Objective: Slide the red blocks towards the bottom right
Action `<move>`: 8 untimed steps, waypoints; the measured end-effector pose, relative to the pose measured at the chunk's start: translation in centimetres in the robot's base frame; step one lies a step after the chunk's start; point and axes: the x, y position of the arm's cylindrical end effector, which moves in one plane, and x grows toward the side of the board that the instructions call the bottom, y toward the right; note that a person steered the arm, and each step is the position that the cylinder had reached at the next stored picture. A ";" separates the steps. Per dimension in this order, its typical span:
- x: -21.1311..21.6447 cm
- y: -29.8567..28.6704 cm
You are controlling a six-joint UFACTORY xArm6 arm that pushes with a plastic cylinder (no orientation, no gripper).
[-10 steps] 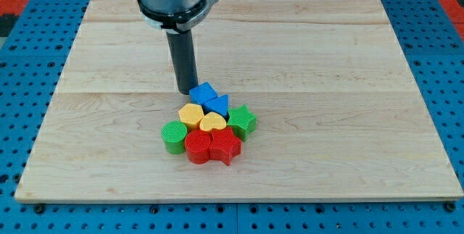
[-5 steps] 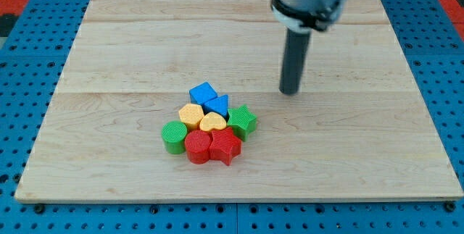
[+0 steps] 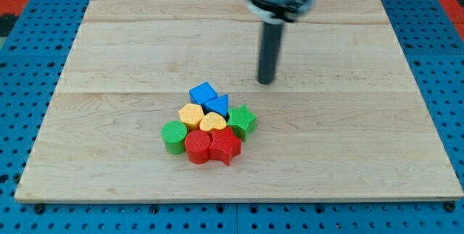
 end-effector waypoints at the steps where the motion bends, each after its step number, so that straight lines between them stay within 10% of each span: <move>1: -1.6 -11.7; 3: 6.9 -22.5; 8: 13.8 -3.4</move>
